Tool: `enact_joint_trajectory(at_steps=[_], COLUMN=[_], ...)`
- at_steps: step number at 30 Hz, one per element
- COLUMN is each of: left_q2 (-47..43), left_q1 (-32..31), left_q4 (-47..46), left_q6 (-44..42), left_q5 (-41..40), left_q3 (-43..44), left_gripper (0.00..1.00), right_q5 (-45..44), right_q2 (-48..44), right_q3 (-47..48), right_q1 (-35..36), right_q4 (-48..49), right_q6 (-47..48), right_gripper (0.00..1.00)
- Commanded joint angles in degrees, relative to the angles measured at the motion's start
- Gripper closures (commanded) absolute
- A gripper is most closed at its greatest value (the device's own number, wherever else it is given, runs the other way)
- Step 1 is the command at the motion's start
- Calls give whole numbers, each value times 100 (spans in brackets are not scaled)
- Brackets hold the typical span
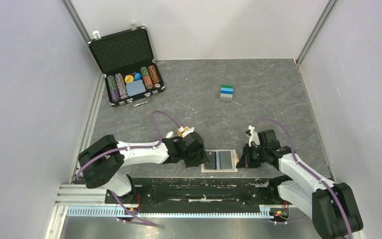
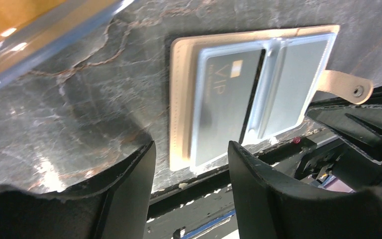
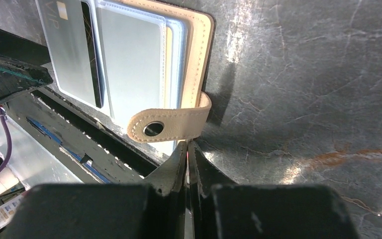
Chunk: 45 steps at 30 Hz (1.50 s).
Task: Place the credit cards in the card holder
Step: Close the card holder at the center of the board.
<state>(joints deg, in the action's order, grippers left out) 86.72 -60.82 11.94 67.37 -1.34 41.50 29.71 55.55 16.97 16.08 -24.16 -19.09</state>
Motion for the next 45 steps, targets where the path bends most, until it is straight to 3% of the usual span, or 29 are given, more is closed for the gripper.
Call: enact_joint_trajectory(at_steps=[1, 7, 11, 21, 34, 45], left_q2=[230, 273, 87, -404, 1131, 1277], left_q1=[12, 11, -15, -118, -522, -719], left_q4=[-411, -1784, -2164, -1972, -2388, -1941], left_q6=[-315, -351, -352, -374, -449, -692], left_q5=[-239, 319, 529, 512, 984, 867], left_q3=[105, -149, -216, -138, 858, 1364], left_gripper=[38, 40, 42, 45, 42, 35], right_q5=[-199, -176, -168, -190, -194, -138], right_q2=[36, 35, 28, 40, -68, -241], right_q3=[-146, -186, -178, -138, -45, -53], right_q1=[23, 18, 17, 14, 18, 16], right_q4=[-185, -177, -178, -203, -350, -380], right_q6=[70, 81, 82, 73, 94, 4], right_gripper=[95, 97, 98, 99, 96, 95])
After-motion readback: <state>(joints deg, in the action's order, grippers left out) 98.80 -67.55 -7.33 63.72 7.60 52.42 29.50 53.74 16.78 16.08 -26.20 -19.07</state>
